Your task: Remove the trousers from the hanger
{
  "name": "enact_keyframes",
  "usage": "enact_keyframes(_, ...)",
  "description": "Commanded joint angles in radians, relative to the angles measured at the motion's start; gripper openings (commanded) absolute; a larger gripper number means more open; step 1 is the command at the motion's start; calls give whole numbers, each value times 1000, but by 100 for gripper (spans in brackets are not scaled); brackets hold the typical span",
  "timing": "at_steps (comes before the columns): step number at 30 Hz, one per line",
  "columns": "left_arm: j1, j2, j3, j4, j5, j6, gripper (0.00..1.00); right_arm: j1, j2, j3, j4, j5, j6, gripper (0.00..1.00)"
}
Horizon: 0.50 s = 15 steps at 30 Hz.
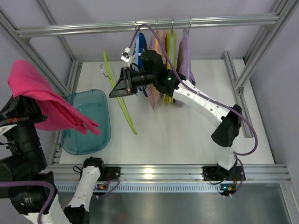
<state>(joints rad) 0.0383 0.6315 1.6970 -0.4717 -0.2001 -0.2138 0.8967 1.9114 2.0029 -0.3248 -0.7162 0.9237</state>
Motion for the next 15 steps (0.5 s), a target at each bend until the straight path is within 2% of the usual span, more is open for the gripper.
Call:
enact_keyframes(1, 9, -65, -88, 87, -105, 112, 0, 33, -58, -4, 27, -31, -39, 0)
enact_keyframes(8, 8, -187, -267, -66, -275, 310, 0, 60, -101, -56, 46, -78, -60, 0)
enact_keyframes(15, 8, -268, -473, -150, -302, 369, 0, 71, -144, -99, 46, -98, -91, 0)
